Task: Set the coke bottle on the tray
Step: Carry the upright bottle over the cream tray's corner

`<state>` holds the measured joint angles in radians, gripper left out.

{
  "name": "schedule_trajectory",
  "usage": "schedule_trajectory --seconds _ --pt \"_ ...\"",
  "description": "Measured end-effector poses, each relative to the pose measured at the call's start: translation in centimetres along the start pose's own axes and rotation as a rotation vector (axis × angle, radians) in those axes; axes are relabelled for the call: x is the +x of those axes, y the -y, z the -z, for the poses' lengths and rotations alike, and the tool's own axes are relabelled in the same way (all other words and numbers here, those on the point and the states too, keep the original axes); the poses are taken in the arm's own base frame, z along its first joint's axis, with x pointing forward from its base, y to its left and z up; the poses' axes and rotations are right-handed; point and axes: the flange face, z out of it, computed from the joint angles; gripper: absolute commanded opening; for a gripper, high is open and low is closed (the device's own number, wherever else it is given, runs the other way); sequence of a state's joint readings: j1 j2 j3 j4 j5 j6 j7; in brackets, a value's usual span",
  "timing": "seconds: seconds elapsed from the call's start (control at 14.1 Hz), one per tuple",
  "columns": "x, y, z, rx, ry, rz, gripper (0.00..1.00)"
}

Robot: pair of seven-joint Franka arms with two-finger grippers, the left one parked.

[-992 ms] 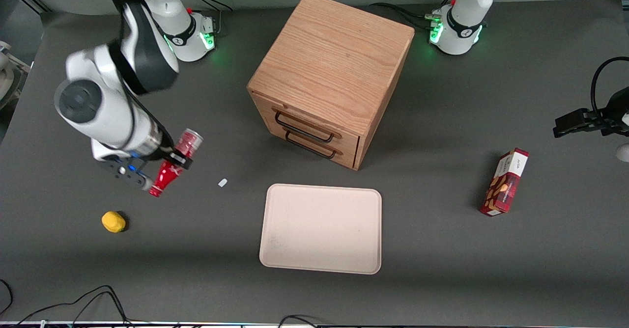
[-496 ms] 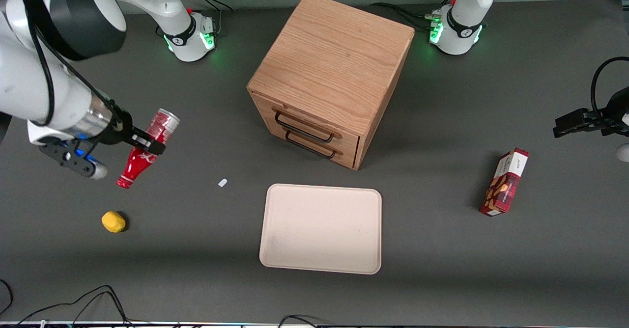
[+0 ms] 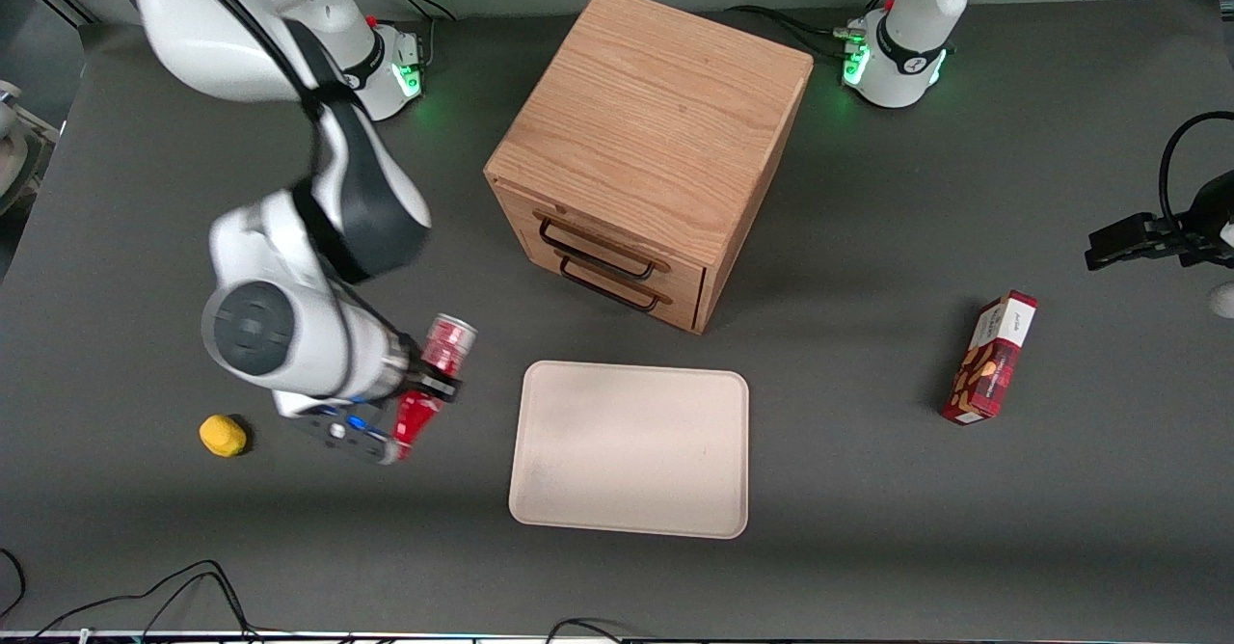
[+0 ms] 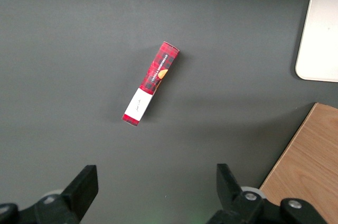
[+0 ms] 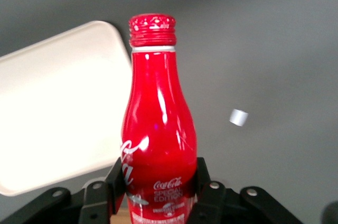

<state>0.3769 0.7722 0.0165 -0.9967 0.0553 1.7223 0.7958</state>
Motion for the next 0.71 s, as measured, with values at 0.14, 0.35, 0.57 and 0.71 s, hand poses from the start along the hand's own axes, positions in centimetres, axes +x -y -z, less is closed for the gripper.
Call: schedule_trajectory --seconds 0.14,0.35,0.57,0.71 --pt "0.3 2.6 -4.0 0.047 -0.045 0.023 0.00" --pt "-0.1 5.3 -10.8 0.072 -0.074 0.076 0.00" --pt "-0.3 5.8 -15.8 0.054 -0.063 0.173 0.00" --pt "-0.6 6.0 -17.6 0.038 -0.049 0.231 0.00"
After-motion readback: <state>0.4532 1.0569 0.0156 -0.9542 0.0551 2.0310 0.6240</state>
